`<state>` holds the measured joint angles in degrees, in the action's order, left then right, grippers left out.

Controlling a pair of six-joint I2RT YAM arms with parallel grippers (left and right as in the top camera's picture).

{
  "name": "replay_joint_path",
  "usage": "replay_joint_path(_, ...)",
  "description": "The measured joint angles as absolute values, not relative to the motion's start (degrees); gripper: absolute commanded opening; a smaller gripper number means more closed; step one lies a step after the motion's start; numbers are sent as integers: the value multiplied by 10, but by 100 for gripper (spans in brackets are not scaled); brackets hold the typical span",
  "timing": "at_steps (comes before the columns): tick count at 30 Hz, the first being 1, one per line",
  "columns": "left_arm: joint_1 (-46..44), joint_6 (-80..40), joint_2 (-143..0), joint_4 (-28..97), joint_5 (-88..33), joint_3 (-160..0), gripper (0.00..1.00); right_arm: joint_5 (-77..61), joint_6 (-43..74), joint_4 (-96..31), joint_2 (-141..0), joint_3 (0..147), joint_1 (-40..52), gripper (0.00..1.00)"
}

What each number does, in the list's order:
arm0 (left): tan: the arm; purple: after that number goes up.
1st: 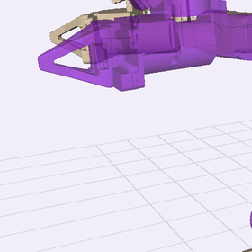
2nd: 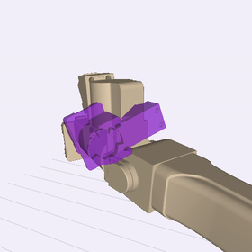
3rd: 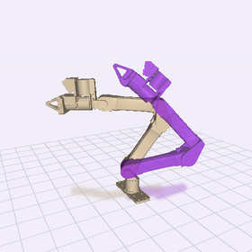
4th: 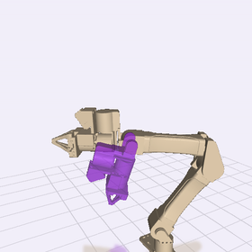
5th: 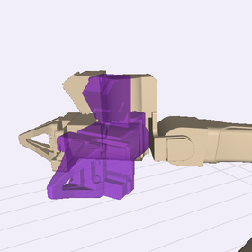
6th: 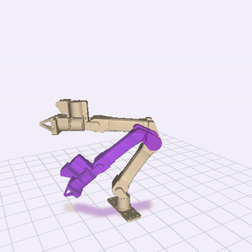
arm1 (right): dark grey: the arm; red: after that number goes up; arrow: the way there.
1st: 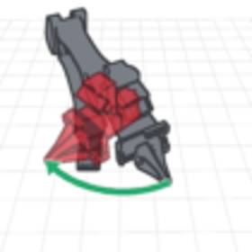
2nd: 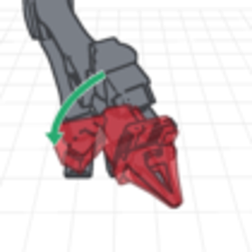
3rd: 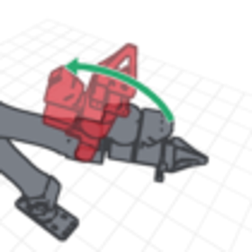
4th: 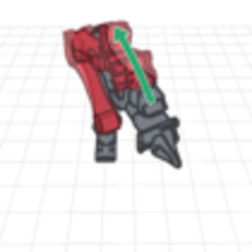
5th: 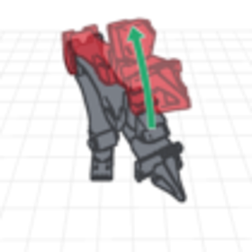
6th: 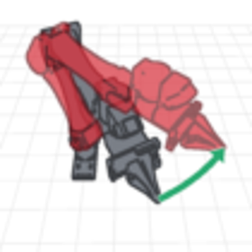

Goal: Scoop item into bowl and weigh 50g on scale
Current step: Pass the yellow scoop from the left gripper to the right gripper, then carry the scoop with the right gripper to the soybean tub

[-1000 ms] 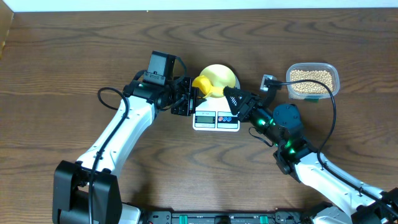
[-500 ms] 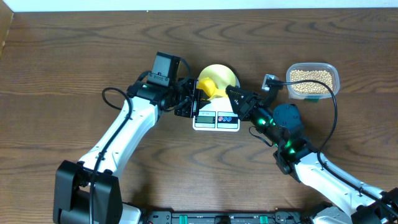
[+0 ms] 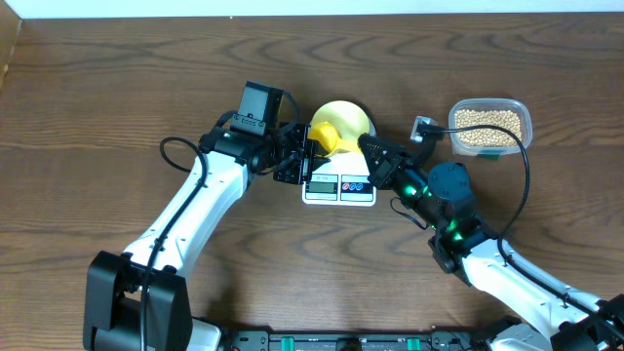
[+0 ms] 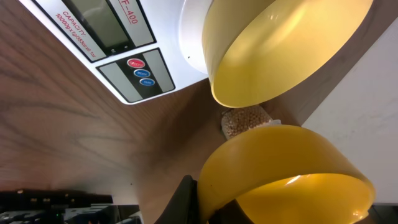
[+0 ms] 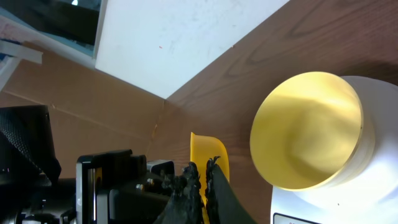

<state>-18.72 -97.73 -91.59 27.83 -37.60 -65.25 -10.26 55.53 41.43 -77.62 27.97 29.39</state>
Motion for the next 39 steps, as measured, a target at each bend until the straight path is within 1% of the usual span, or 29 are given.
replay_joint_path(2,-187,-975,-916,278,-376,-653,26,-102,555,414,-776,280,294,1)
replay_joint_path(5,-187,-978,-916,277,-376,-653,78,-102,555,413,-776,280,294,1)
replay_joint_path(6,-187,-978,-916,277,-376,-653,84,-102,555,414,-776,280,294,1)
replay_joint_path(13,-187,-971,-916,272,-376,-653,85,-102,549,413,-776,280,294,1)
replay_joint_path(21,-180,-888,-887,234,-372,-653,86,-112,532,445,-776,280,278,1)
replay_joint_path(31,-179,-690,-793,234,-337,-653,86,-178,479,466,-776,280,209,1)
replay_joint_path(35,-179,-572,-789,241,-331,-653,87,-222,455,465,-776,281,175,1)
replay_joint_path(39,-179,-457,-789,276,-328,-653,86,-260,430,464,-775,291,146,1)
